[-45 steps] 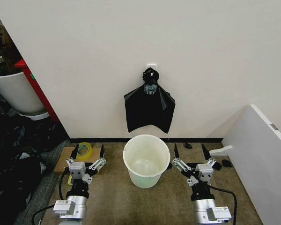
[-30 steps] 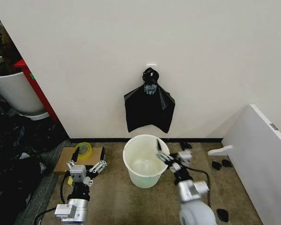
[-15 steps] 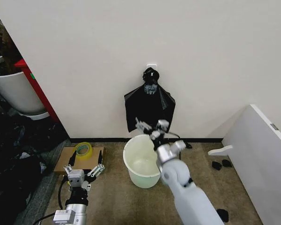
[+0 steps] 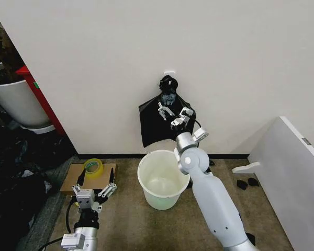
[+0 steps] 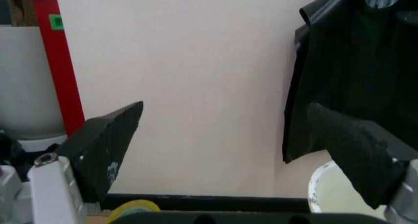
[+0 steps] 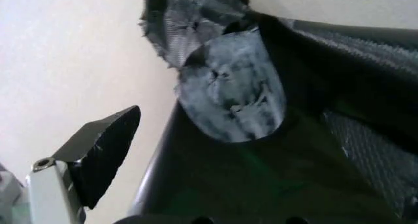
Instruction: Place the garbage bag over the trash bin.
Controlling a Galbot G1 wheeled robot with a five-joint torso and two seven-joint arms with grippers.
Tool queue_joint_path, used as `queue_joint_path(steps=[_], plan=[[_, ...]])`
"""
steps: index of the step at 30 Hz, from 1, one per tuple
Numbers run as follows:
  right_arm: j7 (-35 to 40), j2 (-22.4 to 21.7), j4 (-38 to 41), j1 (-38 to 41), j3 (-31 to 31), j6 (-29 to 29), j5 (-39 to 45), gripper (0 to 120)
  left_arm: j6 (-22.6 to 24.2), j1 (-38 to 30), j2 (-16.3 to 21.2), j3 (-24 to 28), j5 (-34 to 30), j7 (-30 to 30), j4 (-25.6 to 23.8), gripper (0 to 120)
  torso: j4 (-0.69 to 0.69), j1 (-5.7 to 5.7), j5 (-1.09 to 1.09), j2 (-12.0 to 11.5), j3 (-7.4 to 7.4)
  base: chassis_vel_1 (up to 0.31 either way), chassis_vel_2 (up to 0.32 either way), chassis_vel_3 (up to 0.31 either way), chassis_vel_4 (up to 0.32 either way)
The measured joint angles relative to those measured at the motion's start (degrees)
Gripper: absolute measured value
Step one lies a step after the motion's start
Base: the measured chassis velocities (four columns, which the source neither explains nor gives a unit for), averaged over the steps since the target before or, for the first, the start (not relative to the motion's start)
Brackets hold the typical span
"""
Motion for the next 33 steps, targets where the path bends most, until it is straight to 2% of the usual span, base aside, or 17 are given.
queue_joint_path(steps=[4, 8, 10, 12, 14, 18, 19, 21, 22, 23, 27, 28, 33], plan=[[0.0, -0.02, -0.21, 0.44, 0.02, 0.05, -0.12, 95, 0.02, -0.04, -0.01, -0.02, -0.07, -0.01, 0.0, 99, 0.0, 0.0, 0.0, 0.0, 0.0, 0.0, 0.0, 0.0, 0.0], [-0.04, 0.0, 0.19, 0.48, -0.03, 0.18, -0.54, 74, 0.03, -0.06, -0.03, -0.04, -0.1, -0.05, 0.03, 99, 0.0, -0.01, 0.0, 0.0, -0.01, 0.0, 0.0, 0.0, 0.0], [-0.04, 0.05, 0.24, 0.43, -0.02, 0.2, -0.64, 71, 0.03, -0.07, -0.04, -0.03, -0.11, -0.05, 0.04, 99, 0.0, -0.01, 0.0, 0.0, -0.01, 0.0, 0.0, 0.0, 0.0], [-0.04, 0.11, 0.36, 0.34, 0.02, 0.26, -0.86, 60, 0.03, -0.17, -0.09, 0.0, -0.11, -0.07, 0.12, 99, 0.0, -0.01, 0.0, 0.0, -0.01, 0.0, 0.0, 0.0, 0.0], [-0.03, 0.1, 0.4, 0.3, 0.02, 0.27, -0.9, 56, 0.03, -0.2, -0.11, 0.01, -0.12, -0.07, 0.12, 99, 0.0, -0.01, 0.0, 0.0, -0.01, 0.0, 0.0, 0.0, 0.0], [0.01, 0.0, 0.62, 0.01, 0.17, 0.38, -1.09, 38, 0.03, -0.23, -0.18, 0.0, -0.13, -0.1, 0.12, 99, 0.0, -0.01, 0.0, 0.0, -0.01, 0.0, 0.0, 0.0, 0.0], [0.01, 0.0, 0.62, 0.01, 0.17, 0.38, -1.09, 38, 0.03, -0.23, -0.18, 0.0, -0.13, -0.1, 0.12, 99, 0.0, -0.01, 0.0, 0.0, -0.01, 0.0, 0.0, 0.0, 0.0], [0.02, 0.0, 0.64, -0.13, 0.18, 0.54, -1.38, 27, 0.03, -0.23, -0.21, -0.01, -0.14, -0.13, 0.12, 99, 0.0, -0.01, 0.0, 0.0, -0.01, 0.0, 0.0, 0.0, 0.0], [0.02, 0.0, 0.64, -0.13, 0.18, 0.54, -1.38, 27, 0.03, -0.23, -0.21, -0.01, -0.14, -0.13, 0.12, 99, 0.0, -0.01, 0.0, 0.0, -0.01, 0.0, 0.0, 0.0, 0.0], [0.04, -0.02, 0.72, -0.21, 0.18, 0.59, -1.46, 20, 0.03, -0.23, -0.24, -0.01, -0.14, -0.14, 0.13, 99, 0.0, -0.01, 0.0, 0.0, -0.01, 0.0, 0.0, 0.0, 0.0], [0.13, -0.13, 0.97, -0.38, 0.18, 0.65, -1.55, 9, 0.03, -0.23, -0.27, 0.01, -0.14, -0.14, 0.11, 99, 0.0, -0.01, 0.0, 0.0, -0.01, 0.0, 0.0, 0.0, 0.0], [0.18, -0.2, 1.15, -0.53, 0.18, 0.68, -1.57, 3, 0.03, -0.23, -0.27, 0.02, -0.14, -0.15, 0.09, 99, 0.0, -0.01, 0.0, 0.0, -0.01, 0.0, 0.0, 0.0, 0.0], [0.25, -0.87, 2.41, -1.96, 0.18, 0.76, -1.84, 0, 0.03, -0.24, -0.25, 0.13, -0.14, -0.19, 0.09, 99, 0.01, -0.01, 0.0, 0.0, -0.01, 0.0, 0.0, 0.0, 0.0]])
